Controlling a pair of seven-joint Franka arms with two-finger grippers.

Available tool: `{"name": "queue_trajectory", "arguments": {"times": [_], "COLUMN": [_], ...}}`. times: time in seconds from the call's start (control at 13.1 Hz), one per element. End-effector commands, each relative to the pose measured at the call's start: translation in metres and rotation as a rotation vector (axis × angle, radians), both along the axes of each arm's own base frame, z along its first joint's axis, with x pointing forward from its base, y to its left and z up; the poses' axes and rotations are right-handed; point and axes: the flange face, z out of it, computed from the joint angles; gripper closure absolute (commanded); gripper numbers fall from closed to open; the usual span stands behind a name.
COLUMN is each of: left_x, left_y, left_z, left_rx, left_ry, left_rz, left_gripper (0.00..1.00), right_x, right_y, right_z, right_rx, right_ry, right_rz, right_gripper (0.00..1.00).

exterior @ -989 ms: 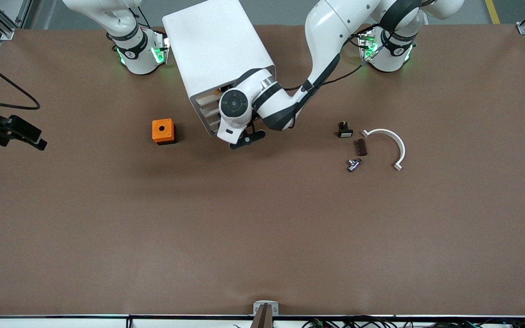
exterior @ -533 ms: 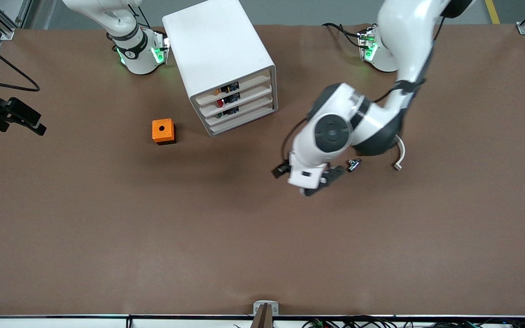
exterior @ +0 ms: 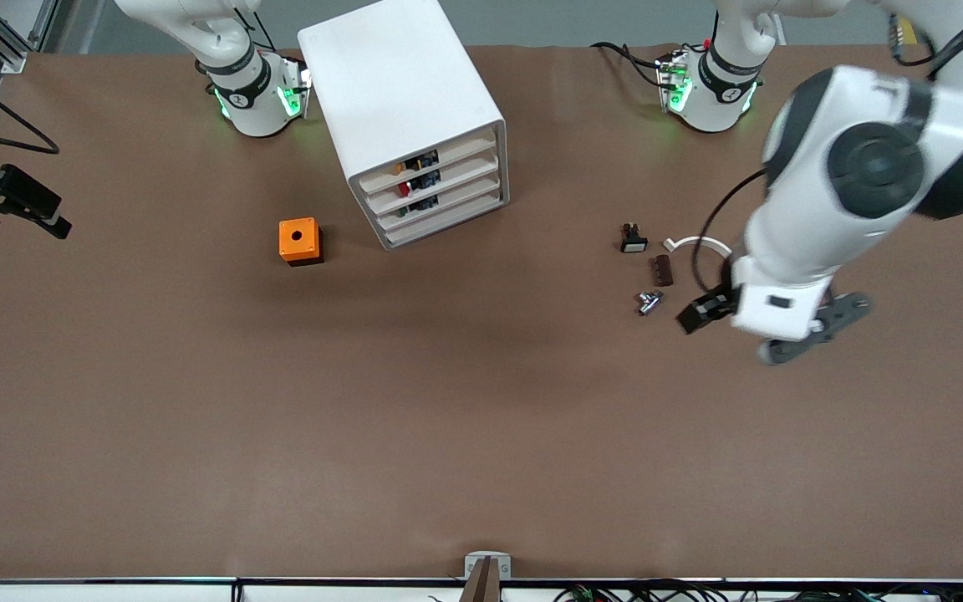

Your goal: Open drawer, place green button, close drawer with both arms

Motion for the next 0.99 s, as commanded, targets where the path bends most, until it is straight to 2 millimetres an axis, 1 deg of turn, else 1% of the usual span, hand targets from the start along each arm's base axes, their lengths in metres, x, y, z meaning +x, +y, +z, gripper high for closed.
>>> {"name": "queue_trajectory", "arguments": {"times": [0.0, 0.08, 0.15, 0.3, 0.46, 0.53, 0.61, 0.76, 0.91], "left_x": [-0.019, -0.024, -0.030, -0.042, -0.051, -0.060, -0.075, -0.101, -0.120], "left_y": [0.045, 0.068, 0.085, 0.113, 0.145, 0.151, 0.162, 0.175, 0.177], "left_z": [0.043, 0.058, 0.068, 0.086, 0.104, 0.108, 0.113, 0.111, 0.104], "left_rx": [0.025, 0.030, 0.034, 0.036, -0.003, -0.017, -0.019, -0.060, -0.071], "left_ry": [-0.013, -0.007, 0.006, 0.026, 0.009, 0.008, 0.009, 0.025, 0.037], "left_rz": [-0.090, -0.121, -0.153, -0.184, -0.213, -0.249, -0.247, -0.225, -0.250], "left_gripper": [0.00, 0.00, 0.00, 0.00, 0.00, 0.00, 0.00, 0.00, 0.00], "right_x": [-0.003, -0.004, -0.006, -0.009, -0.010, -0.012, -0.014, -0.019, -0.020], "right_y": [-0.001, -0.002, -0.002, -0.001, -0.002, -0.002, -0.002, 0.000, -0.001], "right_z": [0.014, 0.013, 0.012, 0.020, 0.024, 0.024, 0.026, 0.040, 0.041], "right_rx": [-0.059, -0.070, -0.071, -0.071, -0.071, -0.070, -0.070, -0.065, -0.066], "right_ry": [-0.012, -0.006, 0.012, 0.013, 0.011, 0.025, 0.029, 0.029, 0.033], "right_rz": [0.023, 0.034, 0.053, 0.050, 0.050, 0.048, 0.050, 0.050, 0.044], "right_gripper": [0.00, 0.00, 0.00, 0.00, 0.00, 0.00, 0.00, 0.00, 0.00]}}
